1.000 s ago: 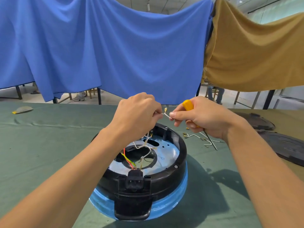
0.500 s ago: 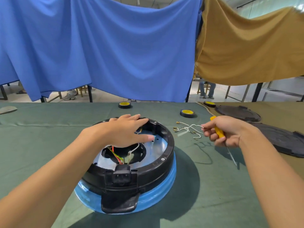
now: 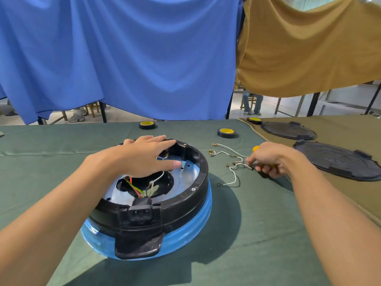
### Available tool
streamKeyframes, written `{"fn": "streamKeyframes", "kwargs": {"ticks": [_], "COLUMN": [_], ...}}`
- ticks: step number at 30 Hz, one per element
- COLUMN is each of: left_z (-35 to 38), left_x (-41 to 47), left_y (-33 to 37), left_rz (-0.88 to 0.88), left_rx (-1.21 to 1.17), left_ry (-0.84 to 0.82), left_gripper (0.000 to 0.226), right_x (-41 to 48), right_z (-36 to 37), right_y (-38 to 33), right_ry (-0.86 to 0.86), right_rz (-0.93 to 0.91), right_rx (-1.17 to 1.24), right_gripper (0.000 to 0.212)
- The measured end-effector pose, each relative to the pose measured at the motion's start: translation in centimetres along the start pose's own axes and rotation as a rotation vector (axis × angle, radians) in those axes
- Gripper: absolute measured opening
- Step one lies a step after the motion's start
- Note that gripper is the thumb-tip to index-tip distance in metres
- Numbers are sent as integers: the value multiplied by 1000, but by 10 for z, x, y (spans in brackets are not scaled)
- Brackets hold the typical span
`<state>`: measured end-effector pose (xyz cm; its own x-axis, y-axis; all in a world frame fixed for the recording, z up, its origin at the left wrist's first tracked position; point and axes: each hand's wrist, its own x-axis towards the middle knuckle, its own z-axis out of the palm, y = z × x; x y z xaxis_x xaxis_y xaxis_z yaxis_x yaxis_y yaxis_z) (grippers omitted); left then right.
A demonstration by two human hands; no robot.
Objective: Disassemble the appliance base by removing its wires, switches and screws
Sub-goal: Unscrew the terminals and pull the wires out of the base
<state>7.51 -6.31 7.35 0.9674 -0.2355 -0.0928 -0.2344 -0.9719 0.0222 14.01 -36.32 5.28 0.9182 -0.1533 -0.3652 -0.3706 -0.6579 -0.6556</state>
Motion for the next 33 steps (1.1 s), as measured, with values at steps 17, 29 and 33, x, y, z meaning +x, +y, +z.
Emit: {"fn": "streamKeyframes", "kwargs": {"ticks": [17, 29, 33], "left_z": [-10, -13, -14], "left_x": [1, 6, 7], "left_y": [-33, -38, -37], "left_rz": [-43, -48, -37], "left_rx": [-244, -229, -213], "left_ry": [163, 123, 128], "left_gripper": [39, 37, 34], "right_x": [-61, -82, -79], "right_z": [22, 51, 51], "right_y": [-81, -115, -111], "right_ry": [-146, -435, -228], "right_rz": [-511, -311, -455], "right_rx": [411, 1271, 1094], "right_gripper": [25, 39, 61]}}
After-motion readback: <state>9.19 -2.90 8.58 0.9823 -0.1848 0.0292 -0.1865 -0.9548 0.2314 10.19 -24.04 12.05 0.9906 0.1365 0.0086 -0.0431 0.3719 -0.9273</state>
